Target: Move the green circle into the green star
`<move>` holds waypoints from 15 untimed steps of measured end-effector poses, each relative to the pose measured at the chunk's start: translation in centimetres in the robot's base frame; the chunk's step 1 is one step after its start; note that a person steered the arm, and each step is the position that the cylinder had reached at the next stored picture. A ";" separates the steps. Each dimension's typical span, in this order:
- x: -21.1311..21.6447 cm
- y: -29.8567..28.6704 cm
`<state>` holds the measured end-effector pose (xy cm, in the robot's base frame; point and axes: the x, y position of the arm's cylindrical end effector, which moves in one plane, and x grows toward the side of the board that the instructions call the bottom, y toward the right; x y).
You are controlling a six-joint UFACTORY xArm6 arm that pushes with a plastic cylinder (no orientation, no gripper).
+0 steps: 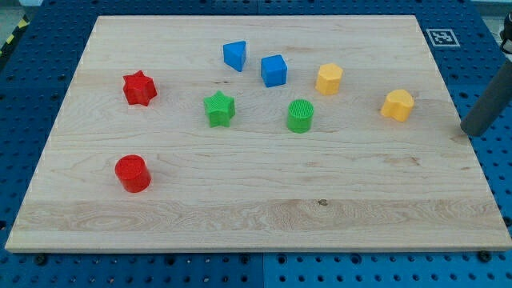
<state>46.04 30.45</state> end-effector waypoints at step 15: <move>-2.6 -24.8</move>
<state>43.41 5.64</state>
